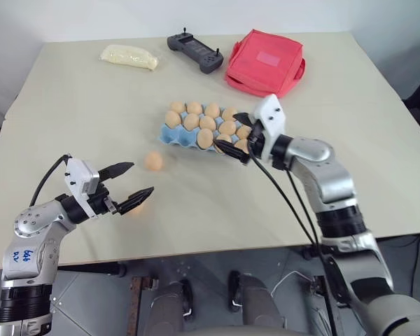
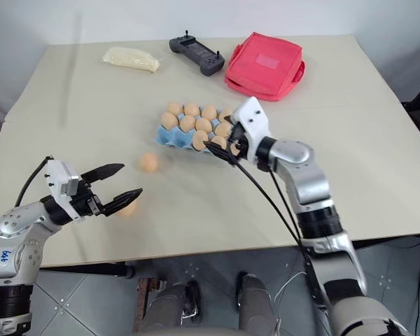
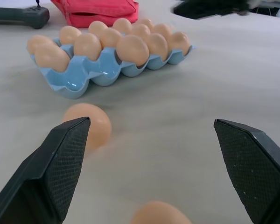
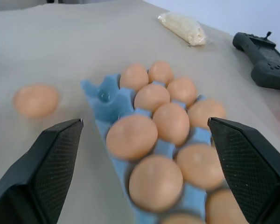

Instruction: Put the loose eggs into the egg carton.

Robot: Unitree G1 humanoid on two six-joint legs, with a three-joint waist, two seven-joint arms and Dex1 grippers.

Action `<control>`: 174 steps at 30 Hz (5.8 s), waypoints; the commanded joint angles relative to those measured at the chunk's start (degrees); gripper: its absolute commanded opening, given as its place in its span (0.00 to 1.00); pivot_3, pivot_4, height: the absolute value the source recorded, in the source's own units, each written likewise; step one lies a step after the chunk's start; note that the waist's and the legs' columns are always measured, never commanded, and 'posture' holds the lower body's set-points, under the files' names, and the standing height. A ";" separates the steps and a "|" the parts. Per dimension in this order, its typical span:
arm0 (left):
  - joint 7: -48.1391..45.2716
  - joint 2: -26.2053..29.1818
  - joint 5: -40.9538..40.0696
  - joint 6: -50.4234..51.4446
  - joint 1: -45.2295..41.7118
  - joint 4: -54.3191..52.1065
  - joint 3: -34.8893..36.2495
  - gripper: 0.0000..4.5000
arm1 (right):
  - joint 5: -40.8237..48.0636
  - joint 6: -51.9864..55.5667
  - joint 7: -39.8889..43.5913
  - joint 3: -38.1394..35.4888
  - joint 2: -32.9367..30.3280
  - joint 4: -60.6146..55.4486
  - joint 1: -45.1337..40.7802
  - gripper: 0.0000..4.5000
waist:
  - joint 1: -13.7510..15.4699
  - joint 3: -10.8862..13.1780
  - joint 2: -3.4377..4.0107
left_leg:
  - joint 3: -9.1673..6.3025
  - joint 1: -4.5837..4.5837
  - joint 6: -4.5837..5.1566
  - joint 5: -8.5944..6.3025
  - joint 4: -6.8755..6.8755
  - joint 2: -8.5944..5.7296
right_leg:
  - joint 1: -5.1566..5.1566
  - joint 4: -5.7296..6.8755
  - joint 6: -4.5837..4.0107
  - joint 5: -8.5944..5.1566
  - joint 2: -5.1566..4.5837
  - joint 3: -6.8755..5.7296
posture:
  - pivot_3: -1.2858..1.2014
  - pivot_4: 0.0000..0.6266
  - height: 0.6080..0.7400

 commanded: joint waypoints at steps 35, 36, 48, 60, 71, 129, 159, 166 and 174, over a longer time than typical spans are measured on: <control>32.44 -4.42 -8.11 26.34 23.48 -34.89 17.68 1.00 | 6.32 -7.01 19.73 -3.29 -11.90 3.88 4.62 0.99 | 1.25 0.04 -0.06 | 0.02 0.19 0.25 -0.27 0.00 0.04 | 0.16 -0.28 -0.05 -0.01 -0.05 0.30 | 0.52 0.24 1.00; 32.89 -4.48 -8.00 27.02 23.58 -35.83 16.78 1.00 | 6.34 -7.37 20.00 -3.09 -11.55 4.35 4.20 0.99 | 1.27 0.03 -0.06 | 0.02 0.19 0.25 -0.27 0.00 0.04 | 0.16 -0.28 -0.05 -0.01 -0.05 0.30 | 0.52 0.24 1.00; 34.07 -3.73 -1.43 29.31 17.24 -32.89 2.84 1.00 | 6.83 -8.34 23.92 -1.54 -10.79 3.82 3.57 0.99 | 1.41 0.04 -0.06 | 0.02 0.18 0.24 -0.27 0.02 0.02 | 0.17 -0.30 -0.06 -0.01 -0.05 0.27 | 0.52 0.24 1.00; 33.56 -3.44 2.09 32.53 11.51 -26.61 -3.37 1.00 | 6.94 -6.87 22.17 -2.84 -12.10 0.49 6.39 0.99 | 1.36 0.03 -0.06 | 0.06 0.17 0.18 -0.27 0.03 0.02 | 0.15 -0.28 -0.06 -0.01 -0.03 0.14 | 0.52 0.24 1.00; 32.78 -3.73 3.28 33.32 8.19 -26.70 -4.24 0.40 | 6.71 -7.51 20.98 -3.28 -12.77 0.55 7.25 1.00 | 1.38 0.03 -0.06 | 0.03 0.18 0.19 -0.27 0.03 0.02 | 0.15 -0.26 -0.06 -0.01 -0.05 0.19 | 0.52 0.24 1.00; 9.15 -18.33 20.03 -13.76 -57.52 62.57 -12.37 0.99 | 7.99 -7.31 7.73 -9.96 -13.78 -11.39 17.66 1.00 | 2.58 0.10 -0.17 | 0.24 -0.23 0.51 -0.31 1.17 0.24 | 0.04 0.00 0.19 0.13 0.62 0.01 | 0.52 0.24 1.00; 19.49 -3.08 0.35 28.40 6.82 -18.87 15.90 0.99 | 7.39 -8.96 14.26 -6.20 -12.39 -3.67 10.99 1.00 | 1.24 0.11 -0.20 | 0.27 0.13 0.11 -0.44 0.90 0.35 | 0.10 0.24 -0.09 0.09 0.18 0.65 | 0.52 0.24 1.00; 22.18 -3.62 -1.71 30.06 10.35 -22.41 17.47 0.99 | 7.11 -9.48 15.17 -5.61 -11.97 -2.11 9.70 1.00 | 1.28 0.11 -0.20 | 0.27 0.16 0.18 -0.54 0.88 0.43 | 0.10 0.19 -0.17 0.06 0.24 0.68 | 0.52 0.24 1.00; 22.66 -2.86 -0.98 29.91 -0.70 -18.54 8.35 0.99 | 6.63 -10.24 15.74 -4.69 -11.18 -0.09 7.80 1.00 | 1.54 0.11 -0.20 | 0.29 0.13 0.16 -0.55 0.87 0.46 | 0.12 0.09 -0.20 0.08 0.29 0.66 | 0.52 0.24 1.00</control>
